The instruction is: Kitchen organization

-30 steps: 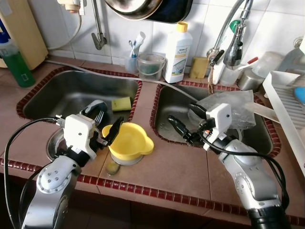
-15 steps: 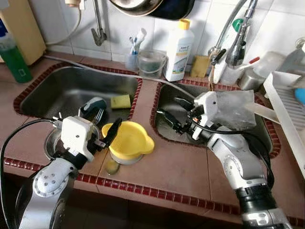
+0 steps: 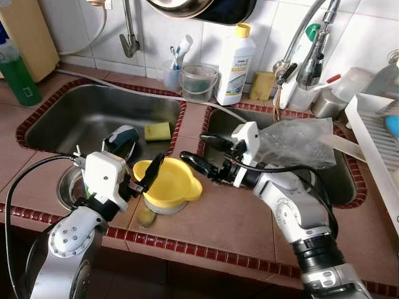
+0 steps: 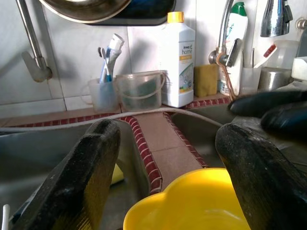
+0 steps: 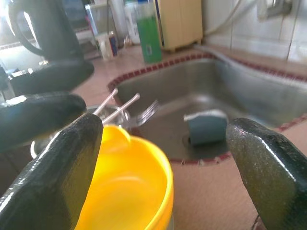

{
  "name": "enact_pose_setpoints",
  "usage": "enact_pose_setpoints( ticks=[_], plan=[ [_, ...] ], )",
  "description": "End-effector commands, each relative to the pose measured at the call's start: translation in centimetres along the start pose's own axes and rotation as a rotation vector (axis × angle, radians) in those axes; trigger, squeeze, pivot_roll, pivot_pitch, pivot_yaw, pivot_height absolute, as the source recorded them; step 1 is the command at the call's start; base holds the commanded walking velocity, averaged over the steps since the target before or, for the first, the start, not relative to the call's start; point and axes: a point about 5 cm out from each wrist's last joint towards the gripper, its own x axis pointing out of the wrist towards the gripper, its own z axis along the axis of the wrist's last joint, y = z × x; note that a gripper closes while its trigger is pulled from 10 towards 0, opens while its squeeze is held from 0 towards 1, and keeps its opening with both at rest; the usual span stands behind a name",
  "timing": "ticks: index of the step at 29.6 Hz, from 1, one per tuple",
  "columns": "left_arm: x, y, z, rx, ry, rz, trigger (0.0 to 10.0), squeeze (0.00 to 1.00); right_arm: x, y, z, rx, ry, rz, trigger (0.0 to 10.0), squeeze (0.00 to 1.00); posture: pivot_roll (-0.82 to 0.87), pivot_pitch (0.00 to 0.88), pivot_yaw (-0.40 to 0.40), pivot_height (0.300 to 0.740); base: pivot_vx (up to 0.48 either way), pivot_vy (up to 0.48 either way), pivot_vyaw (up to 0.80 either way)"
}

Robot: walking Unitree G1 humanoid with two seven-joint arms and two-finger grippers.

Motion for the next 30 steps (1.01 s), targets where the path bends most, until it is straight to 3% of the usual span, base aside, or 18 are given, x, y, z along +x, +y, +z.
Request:
enact_pose_setpoints(
  ticks=[1,10,20,30],
  plan=[
    [0.1,-0.4,0.6,0.007,-0.017,-0.013,10.0,0.00,0.4,-0.4,0.0,-0.017,0.027,-0.024,10.0,0.00,-0.03,0.067,-0.073,0.740,0.000,0.000,0.00],
    [0.1,-0.5,0.9,0.009,-0.022,-0.012,10.0,0.00,1.4,-1.2,-0.4,0.048,0.058,-0.074,10.0,0.00,-0.02,0.078,-0.073,0.740,0.000,0.000,0.00],
    [-1.1,-1.6,0.7,0.017,0.018,-0.070,10.0,0.00,1.6,-1.9,-0.2,0.107,0.135,-0.094,10.0,0.00,-0.01,0.103,-0.076,0.740,0.000,0.000,0.00],
    [-1.6,-3.2,0.6,0.008,0.034,-0.122,10.0,0.00,1.4,-1.4,-0.6,0.062,0.230,-0.043,10.0,0.00,-0.01,0.113,-0.081,0.740,0.000,0.000,0.00]
  ],
)
